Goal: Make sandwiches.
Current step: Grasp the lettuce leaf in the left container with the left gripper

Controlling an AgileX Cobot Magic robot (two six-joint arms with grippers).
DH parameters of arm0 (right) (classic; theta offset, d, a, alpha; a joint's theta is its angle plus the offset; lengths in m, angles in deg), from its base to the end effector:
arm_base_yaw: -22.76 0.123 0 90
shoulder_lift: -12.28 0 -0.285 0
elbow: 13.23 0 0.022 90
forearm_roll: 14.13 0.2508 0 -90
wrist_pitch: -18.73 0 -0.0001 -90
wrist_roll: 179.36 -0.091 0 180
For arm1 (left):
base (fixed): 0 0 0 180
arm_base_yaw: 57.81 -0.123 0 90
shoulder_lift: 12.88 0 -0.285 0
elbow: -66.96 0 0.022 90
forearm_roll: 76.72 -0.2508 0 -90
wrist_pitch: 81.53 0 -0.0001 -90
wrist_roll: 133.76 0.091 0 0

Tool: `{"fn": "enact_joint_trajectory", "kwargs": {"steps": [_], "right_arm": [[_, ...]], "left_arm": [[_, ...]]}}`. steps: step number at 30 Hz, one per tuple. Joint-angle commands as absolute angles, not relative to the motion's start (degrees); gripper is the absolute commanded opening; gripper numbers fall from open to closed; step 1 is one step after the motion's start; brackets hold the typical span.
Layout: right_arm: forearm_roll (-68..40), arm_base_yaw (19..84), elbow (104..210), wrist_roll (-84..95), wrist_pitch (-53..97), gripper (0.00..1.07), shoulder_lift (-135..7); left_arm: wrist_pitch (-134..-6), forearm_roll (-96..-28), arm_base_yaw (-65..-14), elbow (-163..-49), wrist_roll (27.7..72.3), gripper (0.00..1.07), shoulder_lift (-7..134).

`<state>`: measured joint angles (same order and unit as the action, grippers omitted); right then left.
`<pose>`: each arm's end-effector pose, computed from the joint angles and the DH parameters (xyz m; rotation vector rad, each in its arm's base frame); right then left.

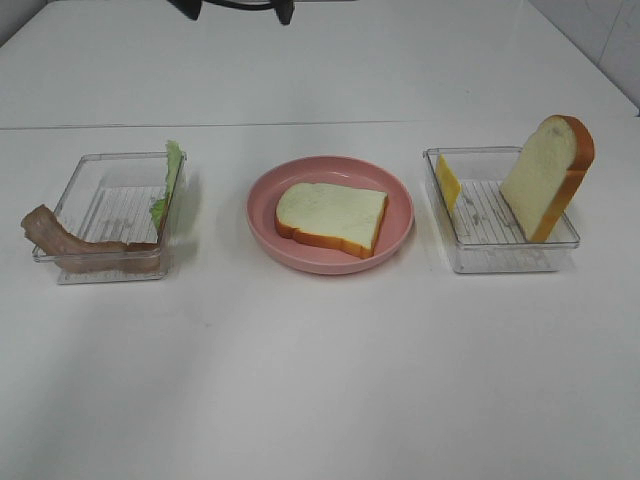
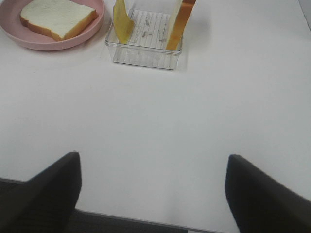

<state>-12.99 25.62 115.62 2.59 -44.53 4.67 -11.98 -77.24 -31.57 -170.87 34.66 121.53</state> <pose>-0.0024 0.0015 0.2613 -0.0903 2.1277 0.0336 0.4389 -0.2155 0.3306 0.3285 2.5477 -0.2420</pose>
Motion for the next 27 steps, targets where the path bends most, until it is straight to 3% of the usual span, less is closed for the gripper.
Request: {"fn": "enact_joint_trajectory", "kwargs": {"steps": [1,9,27], "right_arm": [[-12.6,25.4,115.5,3.1,-44.4,0.8,6.7],[-12.6,25.4,115.5,3.1,-44.4,0.8,6.7],[-12.6,25.4,115.5,3.1,-44.4,0.8,6.7]], "left_arm": [[-6.1,-77.6,-33.1,-165.8,34.8,0.9,119.3],[-6.1,-75.6,-40.3,-152.5,34.8,0.9,115.6],[-7.6,-76.3,-40.6,-151.5,34.6,0.9,117.2]]}}
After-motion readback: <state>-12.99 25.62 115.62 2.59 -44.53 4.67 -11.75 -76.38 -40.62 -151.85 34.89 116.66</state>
